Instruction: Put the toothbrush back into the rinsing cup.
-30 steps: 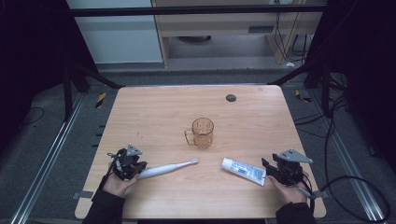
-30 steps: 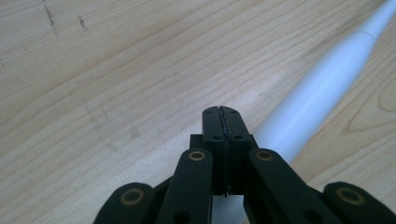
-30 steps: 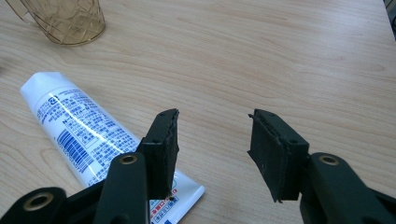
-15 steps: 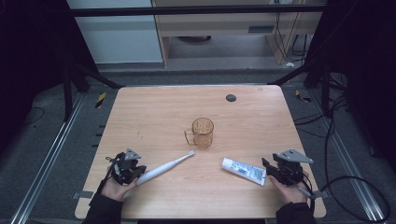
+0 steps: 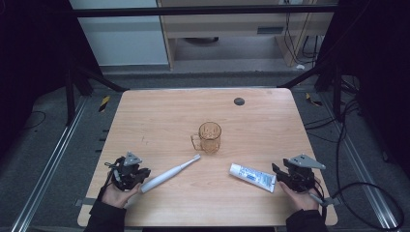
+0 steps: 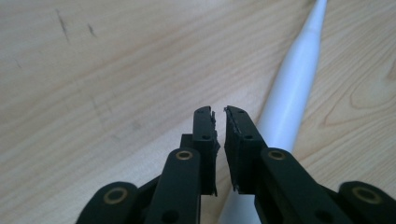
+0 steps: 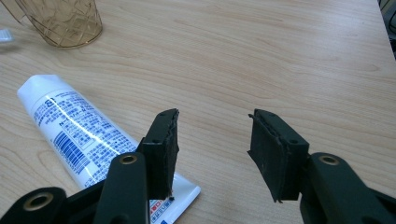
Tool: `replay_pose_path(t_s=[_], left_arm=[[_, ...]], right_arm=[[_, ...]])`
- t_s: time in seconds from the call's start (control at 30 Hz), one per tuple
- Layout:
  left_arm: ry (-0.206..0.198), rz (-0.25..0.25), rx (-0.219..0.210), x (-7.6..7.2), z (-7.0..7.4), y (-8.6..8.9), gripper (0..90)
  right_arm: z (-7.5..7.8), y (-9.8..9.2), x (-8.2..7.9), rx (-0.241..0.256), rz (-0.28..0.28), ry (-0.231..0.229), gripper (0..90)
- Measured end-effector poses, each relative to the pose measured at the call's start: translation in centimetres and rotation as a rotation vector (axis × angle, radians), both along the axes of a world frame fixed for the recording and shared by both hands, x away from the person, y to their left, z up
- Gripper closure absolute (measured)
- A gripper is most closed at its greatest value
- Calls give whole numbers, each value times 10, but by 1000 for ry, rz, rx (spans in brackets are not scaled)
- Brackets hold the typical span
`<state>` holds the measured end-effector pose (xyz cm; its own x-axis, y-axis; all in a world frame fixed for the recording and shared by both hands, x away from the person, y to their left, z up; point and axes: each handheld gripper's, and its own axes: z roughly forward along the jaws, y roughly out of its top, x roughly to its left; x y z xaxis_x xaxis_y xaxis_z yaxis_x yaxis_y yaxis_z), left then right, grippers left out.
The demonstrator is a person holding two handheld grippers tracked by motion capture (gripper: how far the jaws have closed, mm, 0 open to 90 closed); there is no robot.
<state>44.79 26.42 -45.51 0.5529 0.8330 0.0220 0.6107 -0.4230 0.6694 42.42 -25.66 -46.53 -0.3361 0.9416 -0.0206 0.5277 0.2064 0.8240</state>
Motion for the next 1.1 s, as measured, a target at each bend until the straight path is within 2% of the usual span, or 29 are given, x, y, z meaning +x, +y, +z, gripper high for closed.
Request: replay_pose_path(t_s=[0.03, 0.07, 0.13, 0.3, 0.37, 0.43, 0.47, 0.53, 0.73, 0.93, 0.97, 1.1], left_arm=[[0, 0, 0, 0, 0, 0, 786], [-20, -1, 5, 0, 3, 2, 786], [-65, 1, -6, 2, 9, 6, 721], [-86, 8, -4, 5, 18, 11, 646], [-87, 0, -21, 6, 22, 13, 627], [-110, -6, -33, 7, 27, 15, 572], [-103, -8, -56, 9, 31, 16, 541], [-100, 7, -68, 12, 35, 17, 474], [-93, -16, -80, 19, 42, 18, 439], [-92, -48, -58, 26, 50, 8, 386], [-84, -72, -48, 29, 52, 2, 382], [-68, -100, -25, 34, 54, -5, 364]], right_arm=[[0, 0, 0, 0, 0, 0, 514], [0, 0, 0, 0, -1, 1, 514], [0, -1, 0, -1, -3, 1, 511], [1, -1, 0, 0, -6, -1, 505], [1, -2, 0, 0, -9, -1, 504], [3, -4, 1, 4, -17, -8, 498], [4, -5, 1, 6, -18, -11, 496], [4, -5, 1, 10, -23, -10, 491], [3, -5, 2, 7, -17, -15, 472], [1, -8, 4, 0, -30, 4, 449], [1, -8, 4, 3, -32, 6, 447], [2, -9, 4, 9, -33, 6, 443]])
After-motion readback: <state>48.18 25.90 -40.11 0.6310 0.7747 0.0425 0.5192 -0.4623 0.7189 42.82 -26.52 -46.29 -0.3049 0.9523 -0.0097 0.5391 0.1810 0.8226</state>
